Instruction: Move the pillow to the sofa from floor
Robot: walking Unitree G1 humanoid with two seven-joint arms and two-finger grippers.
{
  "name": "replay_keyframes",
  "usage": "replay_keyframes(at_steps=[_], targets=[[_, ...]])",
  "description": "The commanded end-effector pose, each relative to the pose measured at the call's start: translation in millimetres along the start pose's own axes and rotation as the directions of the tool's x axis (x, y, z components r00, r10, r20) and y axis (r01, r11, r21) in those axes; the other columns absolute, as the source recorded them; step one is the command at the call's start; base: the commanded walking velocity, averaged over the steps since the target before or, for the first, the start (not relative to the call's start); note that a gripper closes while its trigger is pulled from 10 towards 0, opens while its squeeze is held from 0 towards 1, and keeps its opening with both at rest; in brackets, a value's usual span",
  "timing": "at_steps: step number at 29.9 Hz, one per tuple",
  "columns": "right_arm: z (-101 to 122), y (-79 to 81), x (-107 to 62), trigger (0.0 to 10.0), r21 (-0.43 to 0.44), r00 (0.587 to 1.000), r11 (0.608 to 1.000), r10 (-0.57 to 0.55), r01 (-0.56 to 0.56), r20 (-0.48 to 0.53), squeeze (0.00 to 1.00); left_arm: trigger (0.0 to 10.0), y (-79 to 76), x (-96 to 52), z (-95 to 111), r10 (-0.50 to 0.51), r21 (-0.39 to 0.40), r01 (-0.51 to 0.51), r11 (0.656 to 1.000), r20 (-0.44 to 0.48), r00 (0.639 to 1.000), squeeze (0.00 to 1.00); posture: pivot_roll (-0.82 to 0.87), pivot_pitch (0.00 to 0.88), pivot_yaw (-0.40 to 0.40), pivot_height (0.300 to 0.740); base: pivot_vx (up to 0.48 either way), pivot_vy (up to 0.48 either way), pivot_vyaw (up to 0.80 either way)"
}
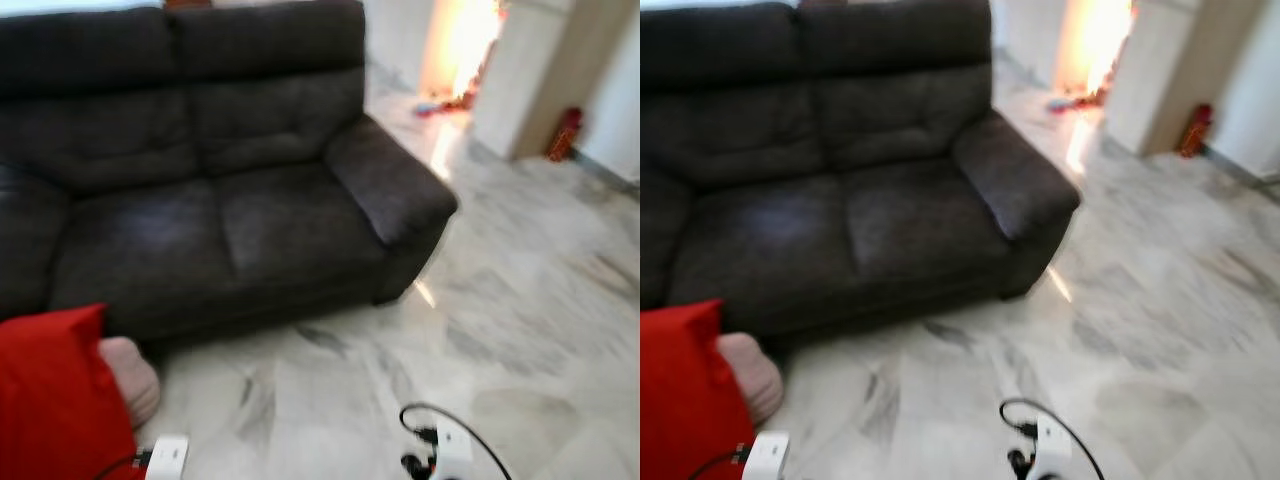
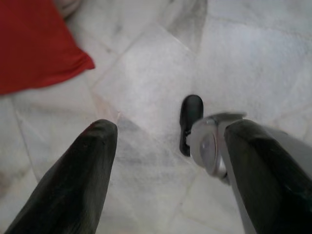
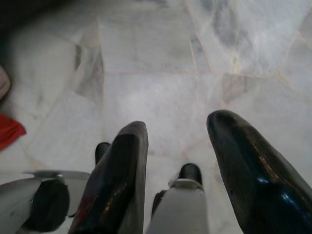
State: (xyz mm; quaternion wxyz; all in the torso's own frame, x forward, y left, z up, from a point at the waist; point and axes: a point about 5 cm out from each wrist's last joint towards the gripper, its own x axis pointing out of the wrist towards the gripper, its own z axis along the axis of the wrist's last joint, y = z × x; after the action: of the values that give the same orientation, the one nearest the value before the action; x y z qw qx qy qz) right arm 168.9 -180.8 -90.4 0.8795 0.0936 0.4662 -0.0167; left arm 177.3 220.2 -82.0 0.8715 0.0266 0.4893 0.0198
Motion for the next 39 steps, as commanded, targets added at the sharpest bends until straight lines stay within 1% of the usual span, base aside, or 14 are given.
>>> replay_keyframes(at_steps=[1, 39], targets=[[-2.0, -2.6, -0.8, 10.0, 0.001, 1.000, 1.000, -0.008, 0.008, -0.005, 0.00, 10.0, 1.7, -0.9, -6.9, 0.005, -0.007, -0.005, 1.000, -0.026, 1.000, 0.00, -0.01, 0.000, -0.043, 0.740, 0.000, 0.000, 0.80], [-4.6, -0.5, -0.9, 10.0, -0.007, 1.000, 1.000, 0.002, -0.002, -0.012, 0.00, 10.0, 1.9, -1.3, -9.5, 0.003, -0.007, -0.003, 1.000, -0.033, 0.999, 0.00, 0.00, 0.000, -0.045, 0.740, 0.000, 0.000, 0.80]])
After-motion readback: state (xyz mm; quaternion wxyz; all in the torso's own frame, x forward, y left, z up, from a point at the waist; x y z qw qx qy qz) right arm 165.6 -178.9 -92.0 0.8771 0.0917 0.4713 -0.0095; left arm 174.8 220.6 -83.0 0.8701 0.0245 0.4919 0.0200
